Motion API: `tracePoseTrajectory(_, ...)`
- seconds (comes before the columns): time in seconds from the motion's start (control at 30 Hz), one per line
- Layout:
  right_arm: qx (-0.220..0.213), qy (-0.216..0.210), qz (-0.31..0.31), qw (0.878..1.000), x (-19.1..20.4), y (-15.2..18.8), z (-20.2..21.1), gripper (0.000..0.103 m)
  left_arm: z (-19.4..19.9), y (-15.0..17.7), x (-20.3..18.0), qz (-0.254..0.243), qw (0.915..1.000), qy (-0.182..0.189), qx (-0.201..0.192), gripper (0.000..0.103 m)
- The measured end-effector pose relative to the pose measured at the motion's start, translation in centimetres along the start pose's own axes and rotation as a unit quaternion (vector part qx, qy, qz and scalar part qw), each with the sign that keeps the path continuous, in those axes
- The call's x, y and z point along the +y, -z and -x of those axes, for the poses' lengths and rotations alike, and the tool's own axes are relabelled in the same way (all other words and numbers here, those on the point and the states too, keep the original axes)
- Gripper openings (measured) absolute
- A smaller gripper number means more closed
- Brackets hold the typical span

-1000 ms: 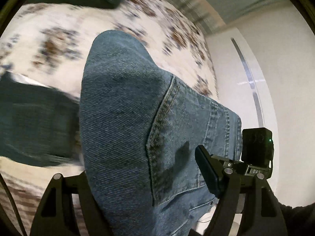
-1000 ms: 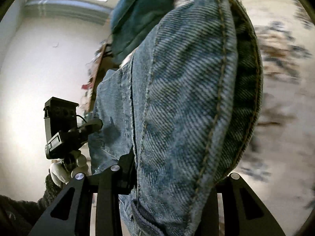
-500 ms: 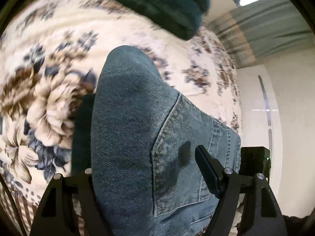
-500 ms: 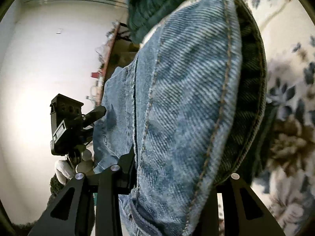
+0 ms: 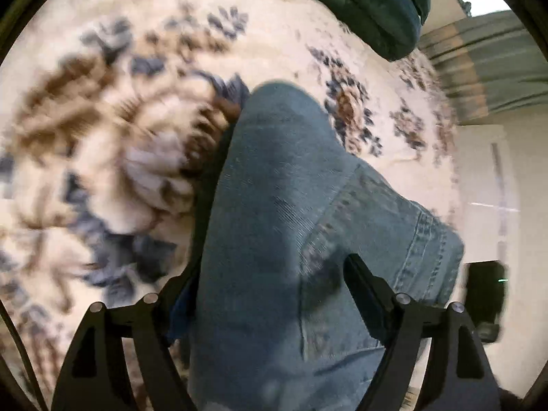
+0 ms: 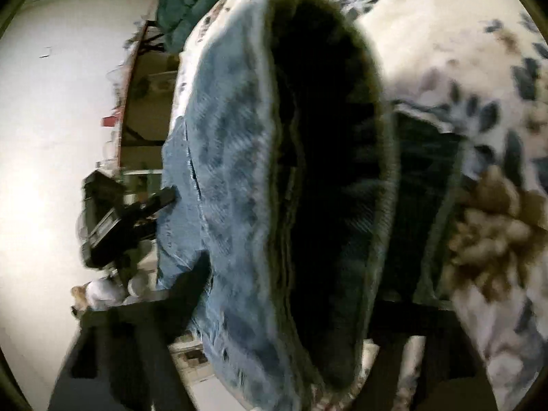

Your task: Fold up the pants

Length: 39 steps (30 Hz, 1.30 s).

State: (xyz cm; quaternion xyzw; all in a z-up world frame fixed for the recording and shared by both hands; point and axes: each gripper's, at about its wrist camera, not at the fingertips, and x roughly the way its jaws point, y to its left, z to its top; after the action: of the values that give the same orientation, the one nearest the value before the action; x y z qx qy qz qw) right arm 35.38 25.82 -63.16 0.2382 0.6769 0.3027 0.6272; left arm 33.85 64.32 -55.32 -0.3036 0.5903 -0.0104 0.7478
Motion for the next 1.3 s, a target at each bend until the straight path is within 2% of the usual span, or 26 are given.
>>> tracePoseTrajectory(0.03,-0.009,0.019,0.009,1.0,0.4,0.3,1.1,0.086,1.2,0.7,-1.1,-0.012,0.9988,-0.041,-0.025,0.081)
tracePoseTrajectory(0.07,-0.019,0.059,0.03,0.998,1.1,0.8,2.5,0.088,2.6,2.0,-2.5,-0.03,0.9944,-0.084,-0.057,0.085)
tracePoseTrajectory(0.13,-0.044,0.158,0.08,0.983,2.7,1.6,4.8,0.09,4.4,4.2,-4.9,-0.045,0.9857,-0.133,-0.092,0.1)
tracePoseTrajectory(0.17,-0.058,0.216,0.112,0.968,3.9,2.7,6.2,0.09,5.1,5.6,-6.3,-0.05,0.9835,-0.143,-0.098,0.101)
tracePoseTrajectory(0.2,-0.065,0.245,0.129,0.959,4.8,1.8,8.0,0.09,5.8,6.8,-7.5,-0.052,0.9826,-0.147,-0.1,0.101)
tracePoseTrajectory(0.23,-0.07,0.269,0.143,0.95,5.6,2.7,9.2,0.091,6.5,8.1,-8.7,-0.051,0.9819,-0.15,-0.104,0.101)
tracePoseTrajectory(0.27,-0.075,0.28,0.149,0.945,8.2,2.3,9.7,0.092,7.3,9.4,-10.3,-0.05,0.9815,-0.15,-0.108,0.101)
tracePoseTrajectory(0.3,-0.081,0.282,0.153,0.944,8.4,3.6,12.0,0.092,8.3,10.9,-11.9,-0.052,0.9806,-0.153,-0.112,0.101)
tracePoseTrajectory(0.33,-0.088,0.286,0.156,0.942,10.2,3.2,12.6,0.093,8.7,11.6,-12.9,-0.049,0.9804,-0.153,-0.114,0.101)
tracePoseTrajectory(0.4,-0.104,0.308,0.17,0.93,13.1,7.0,16.3,0.094,10.5,13.6,-15.9,-0.049,0.9805,-0.146,-0.122,0.101)
tracePoseTrajectory(0.43,-0.112,0.312,0.176,0.927,14.7,6.8,16.6,0.094,11.4,14.5,-17.3,-0.052,0.9791,-0.148,-0.129,0.101)
tracePoseTrajectory(0.47,-0.125,0.311,0.18,0.925,15.6,8.0,18.5,0.094,12.7,15.7,-19.0,-0.058,0.9774,-0.149,-0.138,0.101)
tracePoseTrajectory(0.5,-0.134,0.311,0.182,0.923,18.4,8.1,19.5,0.094,13.8,16.6,-20.4,-0.065,0.9747,-0.155,-0.147,0.101)
tracePoseTrajectory(0.53,-0.143,0.311,0.188,0.921,19.2,9.1,20.8,0.094,15.4,17.9,-22.0,-0.07,0.9694,-0.171,-0.162,0.101)
tracePoseTrajectory(0.6,-0.16,0.314,0.204,0.913,21.6,11.0,22.9,0.094,17.4,19.8,-24.1,-0.071,0.9658,-0.176,-0.177,0.101)
tracePoseTrajectory(0.77,-0.176,0.304,0.241,0.905,23.8,16.2,29.7,0.094,22.4,25.1,-28.5,-0.055,0.9547,-0.198,-0.215,0.101)
tracePoseTrajectory(1.0,-0.189,0.279,0.293,0.895,25.9,22.7,37.0,0.094,27.6,32.9,-33.5,-0.022,0.9368,-0.225,-0.267,0.101)
tracePoseTrajectory(1.3,-0.204,0.243,0.347,0.883,27.9,30.6,46.6,0.094,32.9,41.9,-39.2,0.029,0.9075,-0.264,-0.326,0.101)
